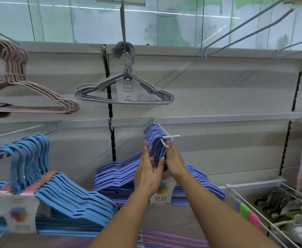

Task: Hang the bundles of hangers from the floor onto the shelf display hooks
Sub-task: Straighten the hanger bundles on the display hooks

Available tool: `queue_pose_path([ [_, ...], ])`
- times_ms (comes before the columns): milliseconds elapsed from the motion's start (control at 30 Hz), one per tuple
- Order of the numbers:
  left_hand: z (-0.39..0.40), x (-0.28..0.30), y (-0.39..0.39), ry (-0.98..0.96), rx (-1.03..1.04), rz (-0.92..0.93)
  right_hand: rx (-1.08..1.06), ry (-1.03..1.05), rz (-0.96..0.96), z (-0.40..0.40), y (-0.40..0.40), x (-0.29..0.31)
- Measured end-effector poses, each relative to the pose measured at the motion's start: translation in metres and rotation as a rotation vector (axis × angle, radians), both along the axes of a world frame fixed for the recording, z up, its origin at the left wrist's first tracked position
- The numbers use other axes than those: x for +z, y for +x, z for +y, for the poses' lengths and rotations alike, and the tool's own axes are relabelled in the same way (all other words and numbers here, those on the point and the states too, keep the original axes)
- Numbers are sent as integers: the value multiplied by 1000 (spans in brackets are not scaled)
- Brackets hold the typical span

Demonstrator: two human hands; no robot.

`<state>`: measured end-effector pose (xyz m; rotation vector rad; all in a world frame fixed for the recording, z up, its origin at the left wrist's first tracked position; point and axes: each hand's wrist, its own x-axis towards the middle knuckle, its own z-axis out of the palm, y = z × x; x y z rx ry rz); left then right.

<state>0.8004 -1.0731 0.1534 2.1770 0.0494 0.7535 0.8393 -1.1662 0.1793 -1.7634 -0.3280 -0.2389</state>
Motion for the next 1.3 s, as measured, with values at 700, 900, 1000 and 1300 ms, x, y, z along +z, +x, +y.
queue_pose_path([
  [700,130,-3,-128,161,309,-54,-288,-597,-224,58,-96,-26],
  [900,216,2,-170,182,367,-142,-177,-637,-244,136,-123,-19],
  [1000,263,1,-182,189,442,-145,-114,-604,-215,177,-135,-15],
  [1300,322,-2,-171,355,337,249,127,-611,-61,246,-136,-9],
])
